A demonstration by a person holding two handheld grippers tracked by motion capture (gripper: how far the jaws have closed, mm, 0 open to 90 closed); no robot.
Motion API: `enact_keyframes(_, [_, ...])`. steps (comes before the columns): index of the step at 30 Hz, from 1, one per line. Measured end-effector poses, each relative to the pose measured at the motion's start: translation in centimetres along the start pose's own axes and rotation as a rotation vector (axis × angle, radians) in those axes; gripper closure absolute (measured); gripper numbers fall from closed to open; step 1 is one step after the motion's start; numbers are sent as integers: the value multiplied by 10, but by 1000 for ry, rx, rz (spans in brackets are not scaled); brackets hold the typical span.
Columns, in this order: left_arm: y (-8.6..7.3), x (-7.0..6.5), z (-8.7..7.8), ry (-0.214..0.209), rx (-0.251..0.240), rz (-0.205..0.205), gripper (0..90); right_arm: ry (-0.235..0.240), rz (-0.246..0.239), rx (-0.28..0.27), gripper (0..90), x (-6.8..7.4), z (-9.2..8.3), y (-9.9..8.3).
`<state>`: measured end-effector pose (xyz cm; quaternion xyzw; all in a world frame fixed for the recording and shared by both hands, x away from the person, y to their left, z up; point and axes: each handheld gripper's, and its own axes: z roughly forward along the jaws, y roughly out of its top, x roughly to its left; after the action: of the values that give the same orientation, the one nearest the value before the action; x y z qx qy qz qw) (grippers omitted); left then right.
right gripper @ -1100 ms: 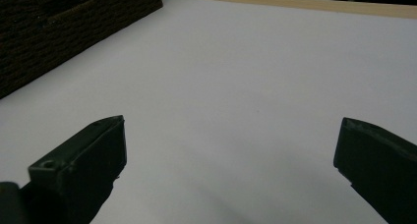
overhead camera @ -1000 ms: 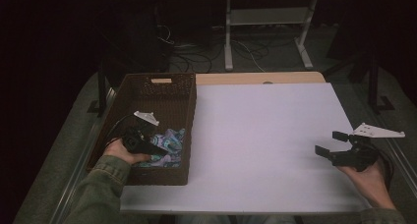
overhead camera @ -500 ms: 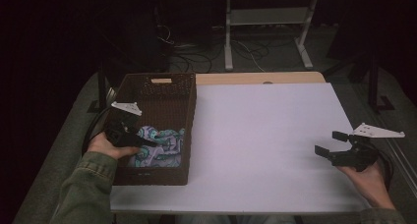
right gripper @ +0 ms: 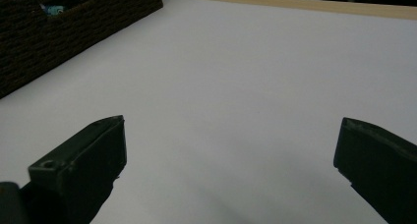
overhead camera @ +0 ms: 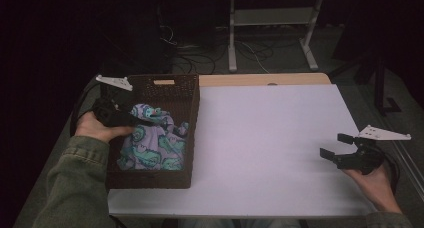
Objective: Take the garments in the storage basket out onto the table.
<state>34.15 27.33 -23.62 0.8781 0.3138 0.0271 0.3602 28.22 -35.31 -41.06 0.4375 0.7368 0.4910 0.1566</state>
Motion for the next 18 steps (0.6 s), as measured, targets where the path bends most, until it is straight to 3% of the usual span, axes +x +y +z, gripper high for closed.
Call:
enact_keyframes(7, [18, -1, -15, 13, -11, 14, 829, 0, 6, 4, 0, 0, 0, 0])
enact_keyframes(18, [31, 0, -41, 42, -56, 5, 829, 0, 7, -6, 0, 1, -1, 0])
